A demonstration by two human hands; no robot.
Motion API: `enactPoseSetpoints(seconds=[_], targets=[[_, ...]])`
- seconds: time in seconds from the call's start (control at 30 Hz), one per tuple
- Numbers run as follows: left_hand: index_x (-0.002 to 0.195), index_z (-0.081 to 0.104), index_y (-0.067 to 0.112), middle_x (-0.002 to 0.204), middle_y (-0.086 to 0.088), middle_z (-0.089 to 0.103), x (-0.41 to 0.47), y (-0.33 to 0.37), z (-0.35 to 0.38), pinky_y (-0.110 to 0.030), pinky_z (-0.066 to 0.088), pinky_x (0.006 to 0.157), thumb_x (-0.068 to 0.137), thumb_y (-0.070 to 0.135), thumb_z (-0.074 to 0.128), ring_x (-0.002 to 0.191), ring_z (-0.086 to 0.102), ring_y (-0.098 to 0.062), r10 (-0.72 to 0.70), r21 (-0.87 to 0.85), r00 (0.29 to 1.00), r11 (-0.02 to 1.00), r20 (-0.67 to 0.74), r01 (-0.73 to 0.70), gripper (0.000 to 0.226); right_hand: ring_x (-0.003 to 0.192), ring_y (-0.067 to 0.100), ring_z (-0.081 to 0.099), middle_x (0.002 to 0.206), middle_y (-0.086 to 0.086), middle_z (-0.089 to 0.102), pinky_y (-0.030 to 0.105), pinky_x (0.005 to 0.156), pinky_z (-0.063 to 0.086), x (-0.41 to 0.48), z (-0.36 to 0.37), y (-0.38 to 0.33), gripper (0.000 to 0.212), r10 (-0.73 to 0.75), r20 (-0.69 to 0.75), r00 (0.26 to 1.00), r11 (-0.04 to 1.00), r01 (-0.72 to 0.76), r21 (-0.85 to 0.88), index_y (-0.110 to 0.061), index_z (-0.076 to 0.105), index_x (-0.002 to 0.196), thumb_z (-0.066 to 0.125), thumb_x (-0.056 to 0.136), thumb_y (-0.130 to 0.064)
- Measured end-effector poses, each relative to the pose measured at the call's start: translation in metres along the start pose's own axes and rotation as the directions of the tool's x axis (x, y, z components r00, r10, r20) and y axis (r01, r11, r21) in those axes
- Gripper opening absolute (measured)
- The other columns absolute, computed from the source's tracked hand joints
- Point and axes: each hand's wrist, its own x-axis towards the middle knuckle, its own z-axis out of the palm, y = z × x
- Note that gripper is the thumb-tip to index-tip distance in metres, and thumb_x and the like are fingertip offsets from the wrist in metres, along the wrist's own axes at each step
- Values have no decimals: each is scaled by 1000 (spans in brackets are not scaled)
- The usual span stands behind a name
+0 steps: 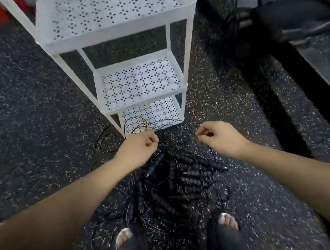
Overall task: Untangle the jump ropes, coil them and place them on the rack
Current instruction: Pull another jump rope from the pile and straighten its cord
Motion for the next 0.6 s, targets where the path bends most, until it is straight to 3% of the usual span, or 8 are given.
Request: enactPoseSetpoints(seconds=[0.17,0.27,0.37,0.43,0.53,0.6], targets=[[105,63,34,81,17,67,33,-18,68,-32,55,75,103,26,60,69,60,0,53,80,985,995,165,-67,9,69,12,63,84,-5,70,27,63,48,26,51,81,21,196,46,979,970,-187,-158,-24,65,87,57,105,-17],[111,66,32,87,18,65,51,-20,104,-34,57,81,102,28,63,78,61,-1,74,87,972,992,222,-95,10,78,20,67,93,3,73,32,70,55,37,75,122,27,286,50,957,930,-264,-257,-29,59,80,54,102,-13],[112,69,28,96,14,63,67,-15,135,-34,56,85,100,25,64,86,62,-7,84,71,972,992,217,-102,14,78,25,69,91,5,70,43,72,64,44,94,157,12,349,55,936,906,-321,-277,-19,59,95,56,101,-10],[112,69,29,102,15,60,78,-9,155,-35,56,90,100,26,64,93,61,-8,95,77,972,990,217,-114,14,83,29,69,100,9,71,42,73,62,46,105,177,8,350,66,934,893,-312,-325,-20,57,107,60,102,-15],[114,69,31,109,14,59,94,-2,182,-37,55,94,100,29,64,104,61,-9,119,77,970,987,210,-137,14,109,35,67,132,12,62,43,86,60,49,123,204,37,342,94,935,874,-280,-398,-17,55,137,62,101,-18],[117,68,30,113,12,59,104,4,198,-37,53,96,101,28,64,110,60,-12,127,66,967,987,219,-145,17,121,36,64,139,11,57,47,97,59,51,133,220,47,347,124,929,861,-264,-435,-17,49,146,64,101,-20]])
